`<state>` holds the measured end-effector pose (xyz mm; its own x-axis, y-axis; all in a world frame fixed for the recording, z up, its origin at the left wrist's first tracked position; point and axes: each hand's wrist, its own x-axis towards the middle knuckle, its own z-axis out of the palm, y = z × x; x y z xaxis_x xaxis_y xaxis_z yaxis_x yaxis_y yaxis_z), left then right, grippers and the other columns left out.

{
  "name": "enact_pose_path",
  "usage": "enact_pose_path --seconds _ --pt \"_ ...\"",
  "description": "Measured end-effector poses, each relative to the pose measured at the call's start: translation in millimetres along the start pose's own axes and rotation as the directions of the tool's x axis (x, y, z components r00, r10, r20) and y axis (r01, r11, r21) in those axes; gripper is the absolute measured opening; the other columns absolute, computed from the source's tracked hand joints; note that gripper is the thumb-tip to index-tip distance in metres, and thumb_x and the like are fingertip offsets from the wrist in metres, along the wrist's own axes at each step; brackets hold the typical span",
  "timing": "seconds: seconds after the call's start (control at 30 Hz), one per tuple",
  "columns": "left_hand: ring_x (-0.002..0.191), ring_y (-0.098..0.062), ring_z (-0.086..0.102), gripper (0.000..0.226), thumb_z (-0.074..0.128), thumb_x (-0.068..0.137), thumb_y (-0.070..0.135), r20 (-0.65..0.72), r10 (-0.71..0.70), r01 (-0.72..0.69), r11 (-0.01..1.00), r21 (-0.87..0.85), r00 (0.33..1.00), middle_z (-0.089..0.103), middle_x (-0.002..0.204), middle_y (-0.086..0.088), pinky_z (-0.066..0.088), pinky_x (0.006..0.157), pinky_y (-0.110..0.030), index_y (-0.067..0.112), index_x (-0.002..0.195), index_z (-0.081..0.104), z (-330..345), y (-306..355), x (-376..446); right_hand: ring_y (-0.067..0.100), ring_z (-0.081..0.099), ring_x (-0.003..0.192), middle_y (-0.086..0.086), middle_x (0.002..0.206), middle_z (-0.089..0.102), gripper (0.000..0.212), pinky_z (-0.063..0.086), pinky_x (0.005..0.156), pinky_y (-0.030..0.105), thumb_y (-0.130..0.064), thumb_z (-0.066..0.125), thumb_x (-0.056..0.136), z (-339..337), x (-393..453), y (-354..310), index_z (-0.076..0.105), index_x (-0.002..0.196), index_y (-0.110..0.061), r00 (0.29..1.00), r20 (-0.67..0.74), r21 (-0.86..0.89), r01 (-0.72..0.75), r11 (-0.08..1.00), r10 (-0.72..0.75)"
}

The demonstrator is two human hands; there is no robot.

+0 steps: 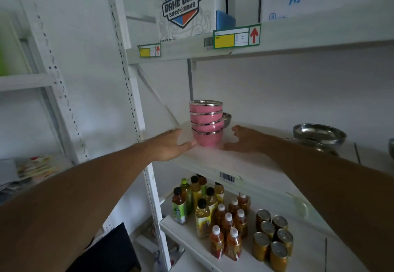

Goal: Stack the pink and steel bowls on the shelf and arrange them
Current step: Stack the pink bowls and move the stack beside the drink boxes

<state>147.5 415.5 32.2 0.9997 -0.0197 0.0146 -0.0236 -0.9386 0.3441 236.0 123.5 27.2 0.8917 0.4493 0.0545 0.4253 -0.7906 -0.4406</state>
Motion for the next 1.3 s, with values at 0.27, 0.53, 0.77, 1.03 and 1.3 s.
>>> enact_pose_path --seconds 0.27,0.53,0.77,1.03,1.3 --pt "0.165 -0.019 0.027 0.134 0.041 0.075 0.107 0.012 -0.028 0.028 1.0 0.011 1.0 0.02 0.182 0.0 0.026 0.132 -0.04 0.024 0.176 0.011 21 5 8 0.026 0.051 0.136 0.011 0.157 0.047 0.091 0.036 0.091 0.025 -0.055 0.075 0.09 7 16 5 0.031 0.159 -0.014 0.998 -0.009 0.076 0.062 0.995 -0.061" --pt "0.145 -0.012 0.049 0.102 0.071 0.08 0.086 -0.068 0.136 -0.146 0.974 -0.176 0.988 0.052 0.151 0.023 0.04 0.095 -0.008 0.034 0.163 0.04 24 -20 66 0.027 0.048 0.14 0.011 0.16 0.042 0.1 0.04 0.099 0.03 -0.06 0.075 0.086 13 43 9 0.027 0.161 -0.014 1.0 -0.012 0.068 -0.006 0.998 0.007" --pt "0.13 -0.006 0.052 0.055 0.068 0.089 0.06 0.041 0.209 -0.155 0.83 -0.535 0.977 0.053 0.151 0.014 0.043 0.106 -0.028 0.042 0.138 0.054 29 -19 125 0.027 0.049 0.139 0.007 0.157 0.047 0.106 0.041 0.102 0.031 -0.065 0.079 0.078 24 69 10 0.033 0.159 -0.016 0.997 -0.021 0.048 -0.067 0.997 0.068" --pt "0.132 -0.01 0.062 0.098 0.086 0.077 0.075 0.002 0.31 -0.276 0.849 -0.451 0.951 0.065 0.143 0.013 0.05 0.111 -0.034 0.03 0.156 0.048 40 -36 150 -0.014 0.069 0.094 -0.034 0.101 0.074 0.042 0.054 0.079 0.007 -0.013 0.084 0.087 32 63 -16 0.074 0.108 -0.048 0.983 -0.075 0.374 0.181 0.91 -0.165" --pt "0.122 0.003 0.07 0.048 0.084 0.085 0.064 -0.054 0.497 -0.467 0.764 -0.447 0.866 0.076 0.129 0.024 0.054 0.104 -0.017 0.056 0.129 0.065 17 -20 136 0.016 0.07 0.112 -0.003 0.118 0.077 0.046 0.054 0.105 0.043 -0.034 0.087 0.084 16 51 -32 0.072 0.127 -0.022 0.986 -0.165 0.28 0.042 0.959 0.005"
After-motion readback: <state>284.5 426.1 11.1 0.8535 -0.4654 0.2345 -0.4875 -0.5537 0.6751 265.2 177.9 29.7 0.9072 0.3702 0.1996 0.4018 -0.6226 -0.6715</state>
